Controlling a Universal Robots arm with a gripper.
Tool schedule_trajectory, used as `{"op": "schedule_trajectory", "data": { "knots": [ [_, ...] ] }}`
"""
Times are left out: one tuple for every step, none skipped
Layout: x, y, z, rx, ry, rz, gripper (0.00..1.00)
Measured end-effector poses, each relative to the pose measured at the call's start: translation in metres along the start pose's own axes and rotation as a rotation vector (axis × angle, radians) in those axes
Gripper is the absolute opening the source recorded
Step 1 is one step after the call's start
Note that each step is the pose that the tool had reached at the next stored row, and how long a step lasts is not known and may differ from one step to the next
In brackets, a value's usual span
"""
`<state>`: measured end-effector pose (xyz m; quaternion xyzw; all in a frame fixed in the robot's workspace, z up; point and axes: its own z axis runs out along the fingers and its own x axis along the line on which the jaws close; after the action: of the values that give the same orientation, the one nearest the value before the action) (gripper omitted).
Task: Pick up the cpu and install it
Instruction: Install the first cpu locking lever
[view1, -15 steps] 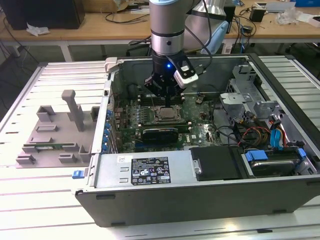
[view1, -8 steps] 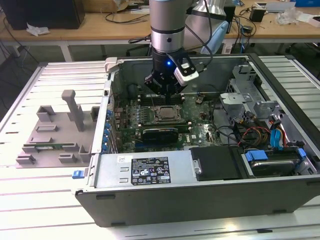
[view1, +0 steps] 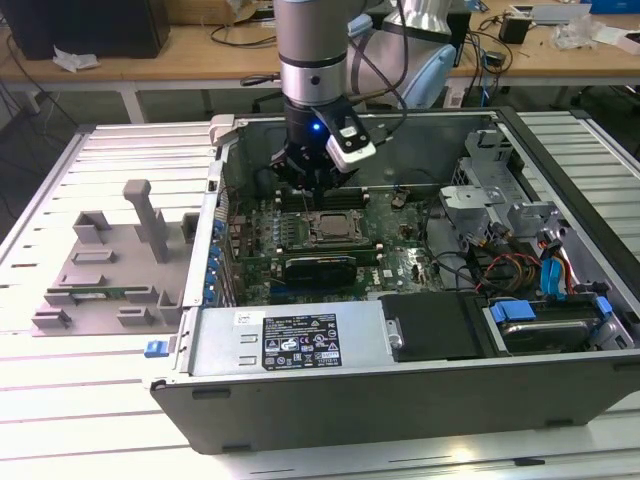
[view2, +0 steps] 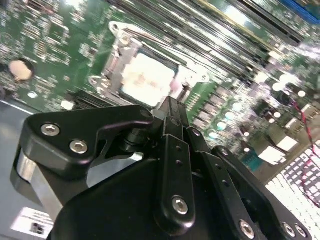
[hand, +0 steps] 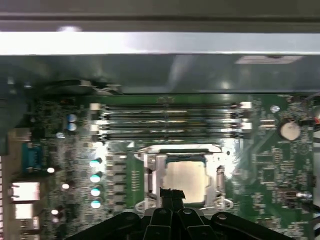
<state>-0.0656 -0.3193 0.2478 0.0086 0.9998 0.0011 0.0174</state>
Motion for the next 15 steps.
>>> {"op": "schedule_trajectory", "data": {
  "knots": [
    [0.0043, -0.0001, -0.0001, 0.0000, 0.0000, 0.000, 0.11],
    [0.0070, -0.0001, -0.0002, 0.0000, 0.0000, 0.000, 0.11],
    [0.0124, -0.0002, -0.0004, 0.0001, 0.0000, 0.000, 0.11],
    [0.0182, -0.0003, -0.0006, 0.0000, 0.0000, 0.000, 0.11],
    [0.0212, -0.0004, -0.0008, 0.0001, 0.0001, 0.000, 0.11],
    [0.0262, -0.0004, -0.0009, 0.0001, 0.0000, 0.000, 0.11],
    [0.0309, -0.0005, -0.0011, 0.0000, 0.0000, 0.000, 0.11],
    [0.0345, -0.0006, -0.0012, -0.0093, 0.0002, 0.001, 0.11],
    [0.0355, -0.0006, -0.0012, -0.0295, 0.0005, 0.001, 0.11],
    [0.0364, -0.0006, -0.0013, -0.0704, 0.0012, 0.003, 0.11],
    [0.0370, -0.0006, -0.0013, -0.1046, 0.0018, 0.004, 0.11],
    [0.0375, -0.0006, -0.0013, -0.1289, 0.0022, 0.005, 0.11],
    [0.0380, -0.0006, -0.0013, -0.1512, 0.0027, 0.005, 0.11],
    [0.0383, -0.0007, -0.0013, -0.1594, 0.0027, 0.006, 0.11],
    [0.0385, -0.0007, -0.0014, -0.1640, 0.0028, 0.006, 0.11]
  ]
}}
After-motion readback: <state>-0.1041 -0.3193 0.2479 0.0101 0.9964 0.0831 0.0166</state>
